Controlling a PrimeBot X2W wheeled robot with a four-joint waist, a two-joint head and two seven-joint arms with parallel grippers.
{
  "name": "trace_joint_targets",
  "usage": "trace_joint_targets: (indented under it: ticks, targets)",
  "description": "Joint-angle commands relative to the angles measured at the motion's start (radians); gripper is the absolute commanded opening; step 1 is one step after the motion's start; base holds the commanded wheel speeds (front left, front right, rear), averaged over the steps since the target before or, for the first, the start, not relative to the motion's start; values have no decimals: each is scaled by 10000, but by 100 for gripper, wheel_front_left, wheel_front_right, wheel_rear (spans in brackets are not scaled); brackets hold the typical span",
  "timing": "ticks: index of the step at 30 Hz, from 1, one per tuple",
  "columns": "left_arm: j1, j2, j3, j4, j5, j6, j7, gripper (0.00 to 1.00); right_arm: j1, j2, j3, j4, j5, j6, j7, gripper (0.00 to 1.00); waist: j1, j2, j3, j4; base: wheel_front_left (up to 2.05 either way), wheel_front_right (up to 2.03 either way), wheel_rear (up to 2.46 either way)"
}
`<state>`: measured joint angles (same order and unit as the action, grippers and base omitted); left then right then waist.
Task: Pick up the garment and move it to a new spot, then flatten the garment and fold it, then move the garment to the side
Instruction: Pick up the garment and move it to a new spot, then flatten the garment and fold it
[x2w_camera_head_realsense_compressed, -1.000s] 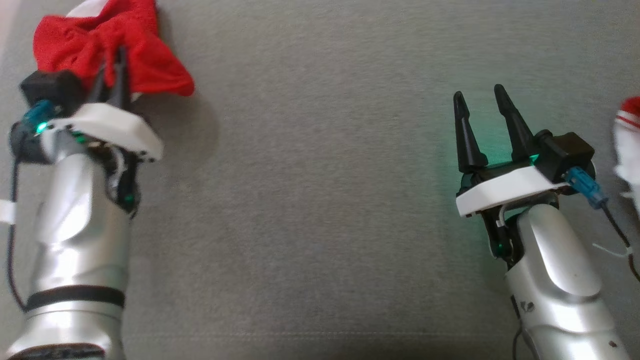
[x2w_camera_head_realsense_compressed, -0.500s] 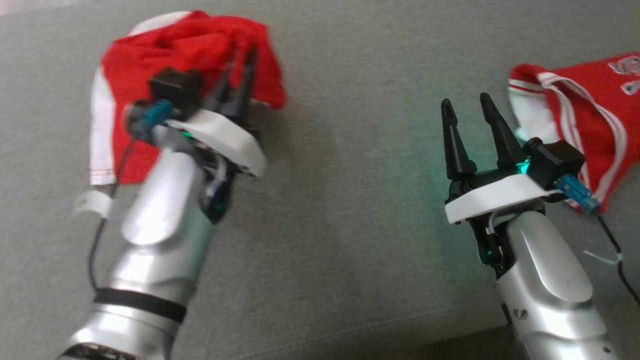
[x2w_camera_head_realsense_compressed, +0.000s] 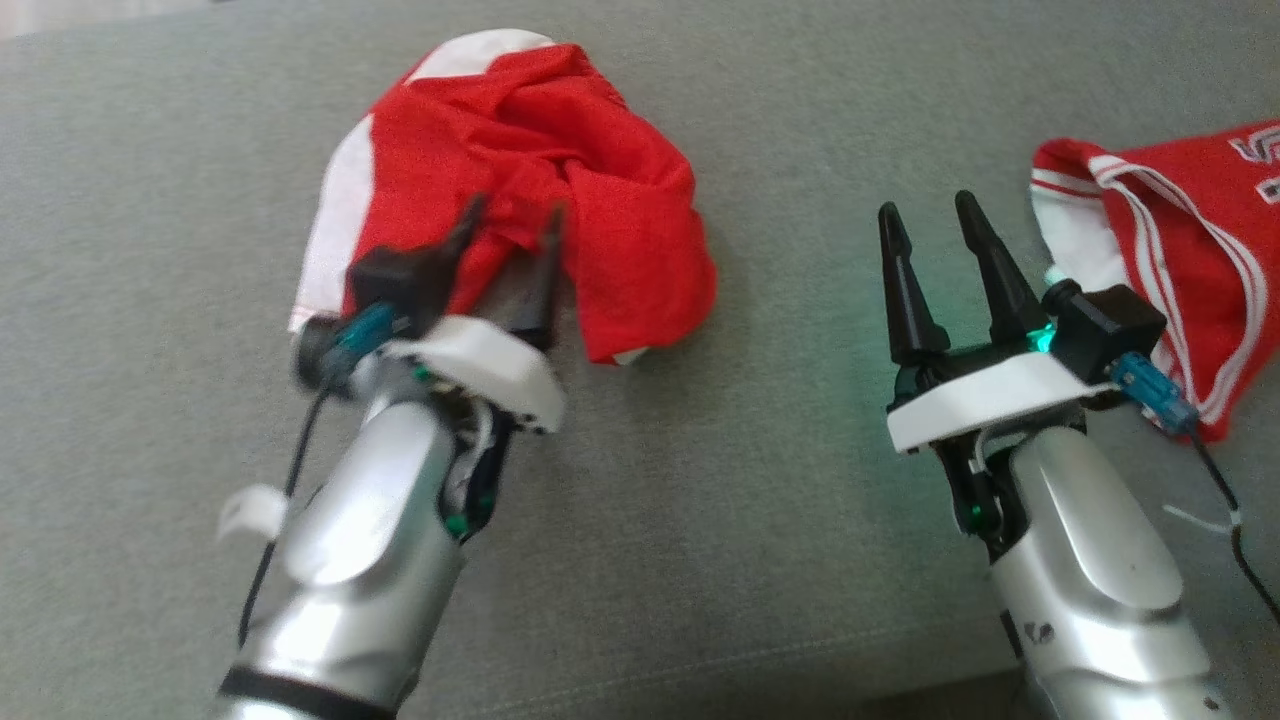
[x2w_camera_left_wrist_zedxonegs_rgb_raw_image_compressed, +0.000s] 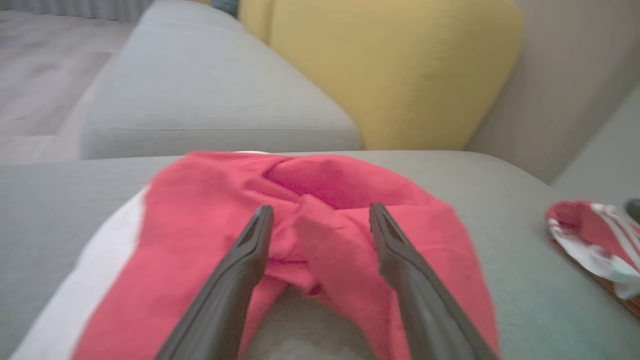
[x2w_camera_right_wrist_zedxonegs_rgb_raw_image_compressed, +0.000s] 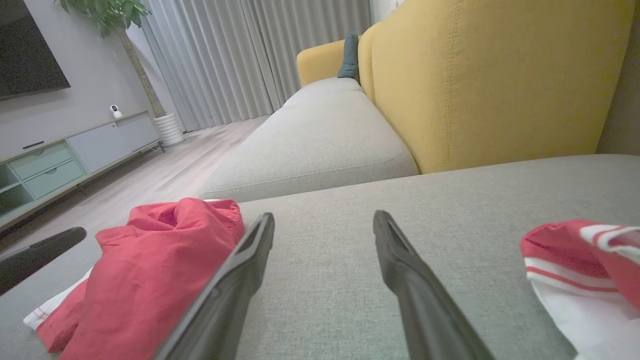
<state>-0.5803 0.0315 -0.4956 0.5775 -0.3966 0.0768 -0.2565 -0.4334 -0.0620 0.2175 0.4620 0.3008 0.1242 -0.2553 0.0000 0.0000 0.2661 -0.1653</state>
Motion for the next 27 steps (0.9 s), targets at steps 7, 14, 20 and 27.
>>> trace_joint_targets:
  ticks: [7, 14, 20, 27]
  targets:
    - [1895, 405, 2238, -1258, 849, 781, -53, 100, 412, 117, 126, -85, 101, 65, -64, 100, 0, 0, -768, 732, 0, 0, 0]
    - [4037, 331, 3742, -2400, 1581, 951, -53, 100, 958, 118, -136, 232, -73, 65, -64, 100, 0, 0, -1562, 1255, 0, 0, 0]
    - [5516, 223, 4231, -2757, 1900, 824, -53, 100, 1536, 118, -247, 432, -106, 65, -64, 100, 0, 0, -2151, 1416, 0, 0, 0]
    - [5688, 192, 4209, -2839, 1697, 616, -53, 100, 1626, 118, -198, 466, -105, 65, -64, 100, 0, 0, -2177, 1344, 0, 0, 0]
